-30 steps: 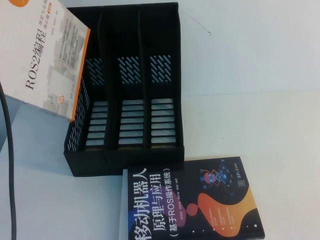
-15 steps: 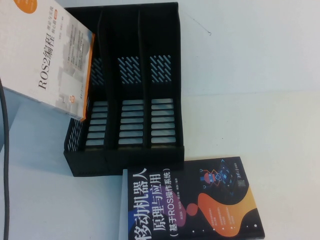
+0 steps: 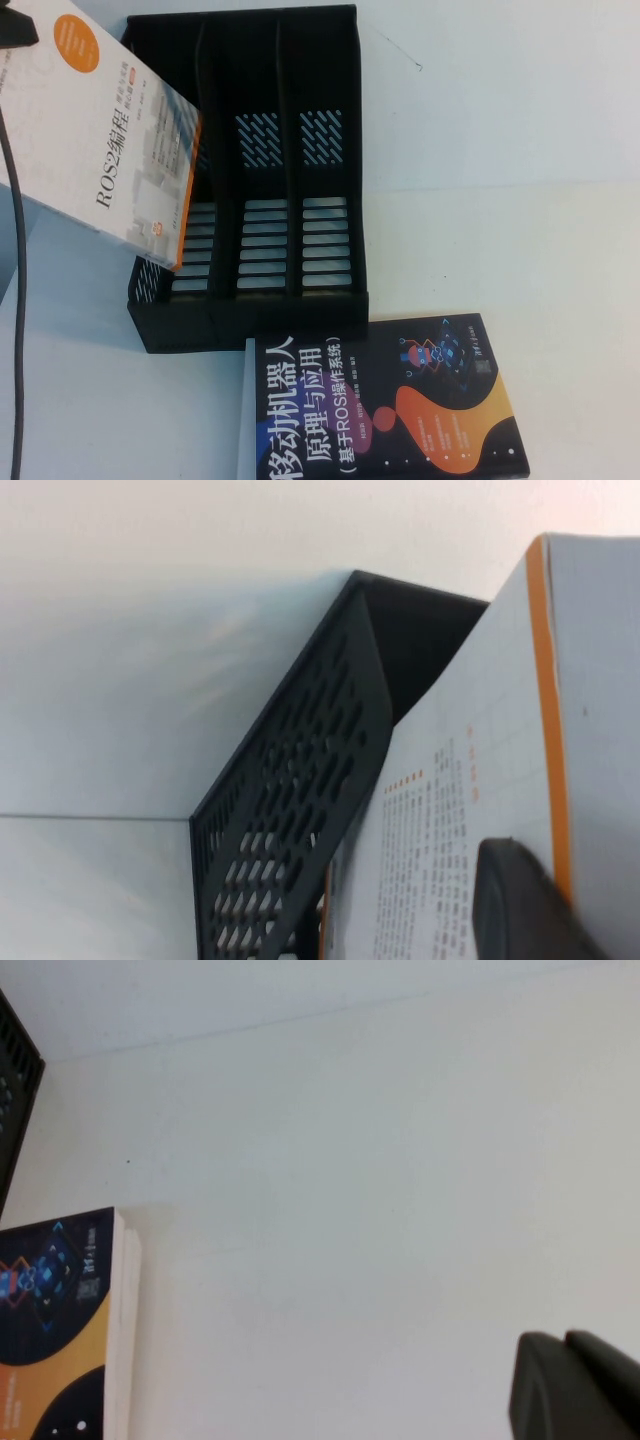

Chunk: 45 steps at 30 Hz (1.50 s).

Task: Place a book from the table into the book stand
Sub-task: Place the book on the book shelf

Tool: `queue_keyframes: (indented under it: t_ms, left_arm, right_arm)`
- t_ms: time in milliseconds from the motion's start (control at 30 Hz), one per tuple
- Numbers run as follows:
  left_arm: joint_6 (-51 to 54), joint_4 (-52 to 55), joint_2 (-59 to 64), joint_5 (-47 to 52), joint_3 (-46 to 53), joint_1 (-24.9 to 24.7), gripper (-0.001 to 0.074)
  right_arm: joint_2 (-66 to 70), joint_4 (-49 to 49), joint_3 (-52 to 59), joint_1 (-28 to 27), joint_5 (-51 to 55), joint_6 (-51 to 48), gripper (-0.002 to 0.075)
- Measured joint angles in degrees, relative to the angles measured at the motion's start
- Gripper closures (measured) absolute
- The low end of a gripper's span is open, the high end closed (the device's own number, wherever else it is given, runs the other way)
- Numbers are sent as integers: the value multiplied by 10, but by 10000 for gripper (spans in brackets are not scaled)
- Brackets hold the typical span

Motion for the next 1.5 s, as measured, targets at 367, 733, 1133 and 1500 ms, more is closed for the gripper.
queue_keyframes:
  t_ms: [367,733,1133,1500]
  left_arm:
    - [4,58,10,-27,0,-71,629]
    - [-44,133,35,-57,-1,-90,629]
    - [-58,149,40,-29,-1,-92,629]
    - [-54,146,69,-39,-1,-93,613]
  right_arm:
    - [0,0,0,0,-3,1,727]
    - [0,12,1,0,-3,1,727]
    - [0,13,1,0,-10,2,727]
    - [0,25,1,0,-10,2,727]
